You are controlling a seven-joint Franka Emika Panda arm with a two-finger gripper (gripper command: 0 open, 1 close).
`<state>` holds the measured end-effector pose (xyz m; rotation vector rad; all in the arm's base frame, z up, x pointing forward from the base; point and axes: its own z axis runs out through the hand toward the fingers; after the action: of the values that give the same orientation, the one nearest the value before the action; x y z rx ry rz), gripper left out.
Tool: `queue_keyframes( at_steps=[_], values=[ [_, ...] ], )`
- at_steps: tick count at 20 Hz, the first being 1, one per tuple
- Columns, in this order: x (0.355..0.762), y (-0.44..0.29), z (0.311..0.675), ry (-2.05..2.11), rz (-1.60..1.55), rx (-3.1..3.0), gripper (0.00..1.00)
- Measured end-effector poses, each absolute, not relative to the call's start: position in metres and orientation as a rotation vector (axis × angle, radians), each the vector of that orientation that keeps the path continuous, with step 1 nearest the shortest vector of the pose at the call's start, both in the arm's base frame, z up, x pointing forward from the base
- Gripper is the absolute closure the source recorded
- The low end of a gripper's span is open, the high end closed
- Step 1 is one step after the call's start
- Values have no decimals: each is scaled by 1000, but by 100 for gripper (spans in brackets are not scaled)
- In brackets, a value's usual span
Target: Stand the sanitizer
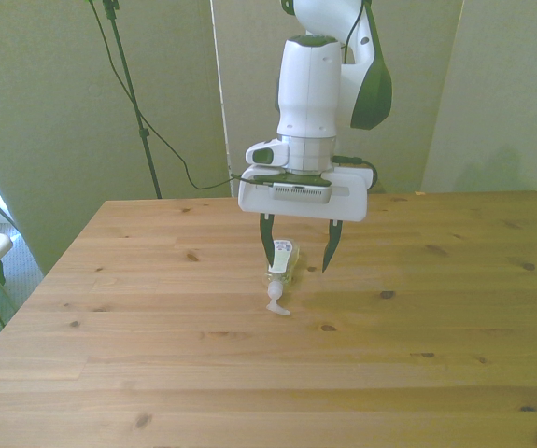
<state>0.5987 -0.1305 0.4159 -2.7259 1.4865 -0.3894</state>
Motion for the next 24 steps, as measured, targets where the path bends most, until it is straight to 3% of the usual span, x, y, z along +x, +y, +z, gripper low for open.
queue_keyframes(
  at_steps=[17,18,24],
  values=[
    [610,-166,362,1567,-363,-2734,0],
    [610,-168,361,1570,-362,-2733,100],
    [609,-175,353,1593,-360,-2722,100]
  ],
)
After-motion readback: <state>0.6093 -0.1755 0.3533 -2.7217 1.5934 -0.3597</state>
